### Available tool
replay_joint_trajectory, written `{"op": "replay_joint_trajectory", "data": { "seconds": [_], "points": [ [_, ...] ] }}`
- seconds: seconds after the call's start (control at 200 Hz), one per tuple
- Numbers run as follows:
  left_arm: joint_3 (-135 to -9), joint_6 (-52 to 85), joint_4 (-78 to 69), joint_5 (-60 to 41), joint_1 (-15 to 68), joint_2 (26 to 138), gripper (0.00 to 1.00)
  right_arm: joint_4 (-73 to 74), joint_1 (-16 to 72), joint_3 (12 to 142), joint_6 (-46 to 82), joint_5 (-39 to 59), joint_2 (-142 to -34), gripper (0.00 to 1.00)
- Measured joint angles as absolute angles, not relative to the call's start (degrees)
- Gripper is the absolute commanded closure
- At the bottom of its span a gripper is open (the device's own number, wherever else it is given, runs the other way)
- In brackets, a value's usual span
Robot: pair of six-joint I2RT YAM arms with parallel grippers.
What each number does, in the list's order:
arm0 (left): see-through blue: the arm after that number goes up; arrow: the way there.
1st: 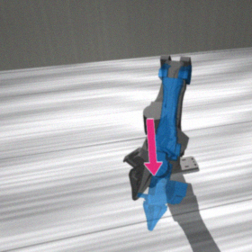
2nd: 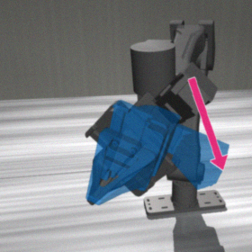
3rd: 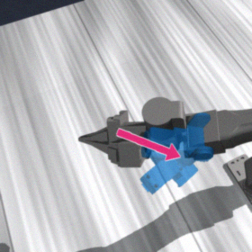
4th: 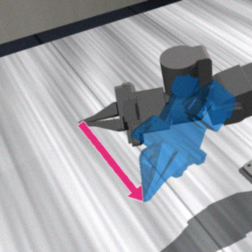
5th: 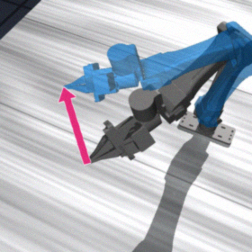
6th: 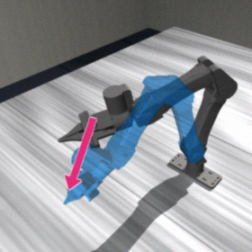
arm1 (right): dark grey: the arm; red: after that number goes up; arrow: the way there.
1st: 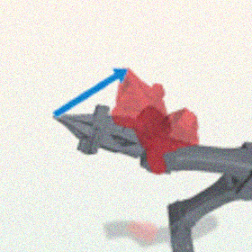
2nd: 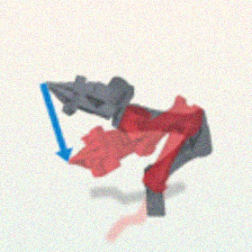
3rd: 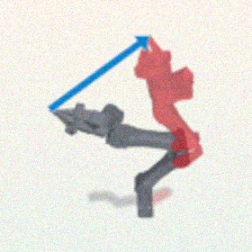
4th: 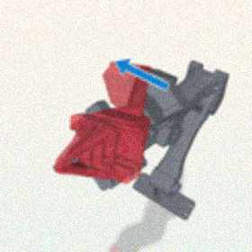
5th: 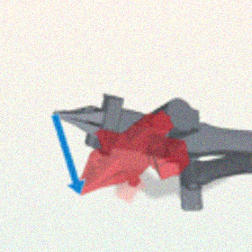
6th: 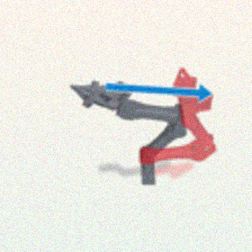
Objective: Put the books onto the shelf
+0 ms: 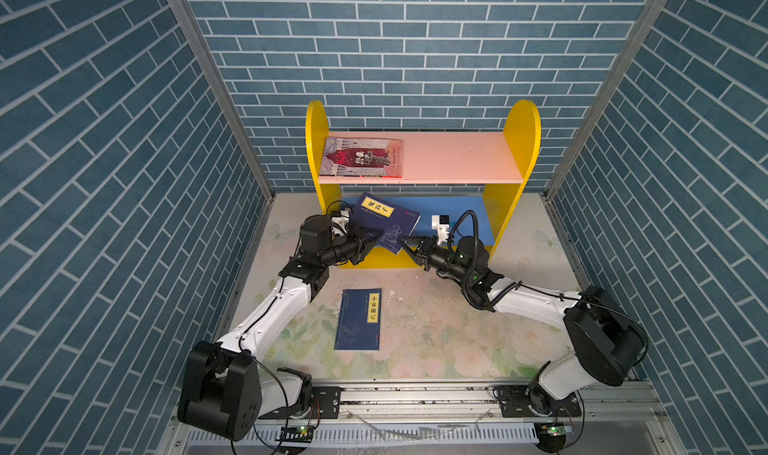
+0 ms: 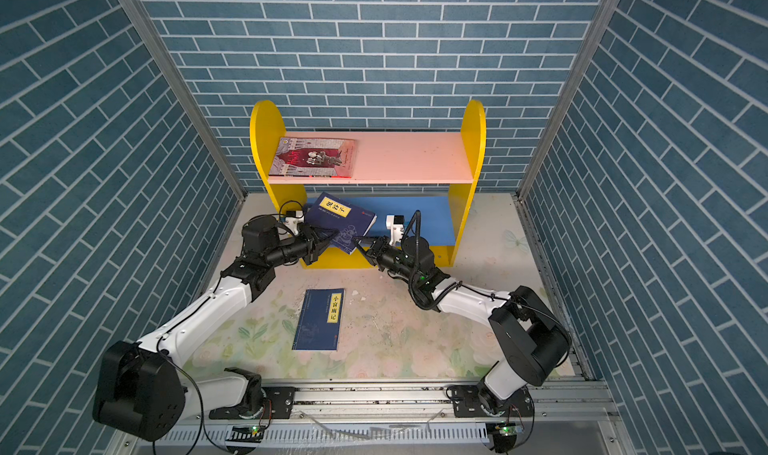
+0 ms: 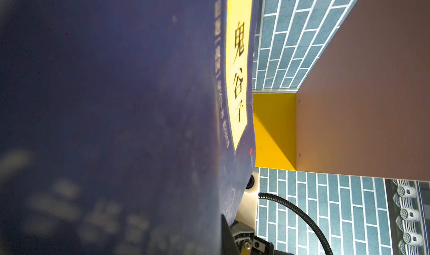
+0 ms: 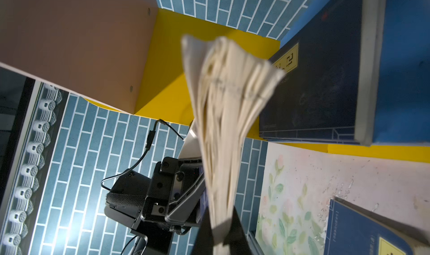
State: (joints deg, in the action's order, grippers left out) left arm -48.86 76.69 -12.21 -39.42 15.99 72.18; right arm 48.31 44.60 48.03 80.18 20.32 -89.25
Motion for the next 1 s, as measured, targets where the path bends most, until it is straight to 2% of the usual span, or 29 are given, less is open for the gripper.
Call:
{"op": "replay_joint_trajectory", "data": {
  "seconds": [0.13,0.275,0.455,0.655,1.0],
  "points": [
    [-48.80,76.71,-11.92,-38.89,15.99,72.18,0.84,47.53,44.01,48.40,80.09,21.21,-89.52,1.00],
    [-48.16,76.47,-11.79,-38.63,15.88,72.16,0.58,47.09,42.48,49.84,80.07,23.55,-90.96,1.00],
    [-47.83,76.23,-9.91,-38.63,15.62,71.55,0.42,45.39,39.33,52.21,80.07,26.48,-93.89,1.00],
    [-47.31,74.59,-4.69,-39.05,13.56,68.64,0.41,42.52,36.67,56.23,79.55,32.10,-97.03,1.00],
    [-47.29,71.22,3.16,-40.64,8.58,64.12,0.41,28.73,35.07,68.27,72.71,43.66,-102.63,1.00]
  ]
}}
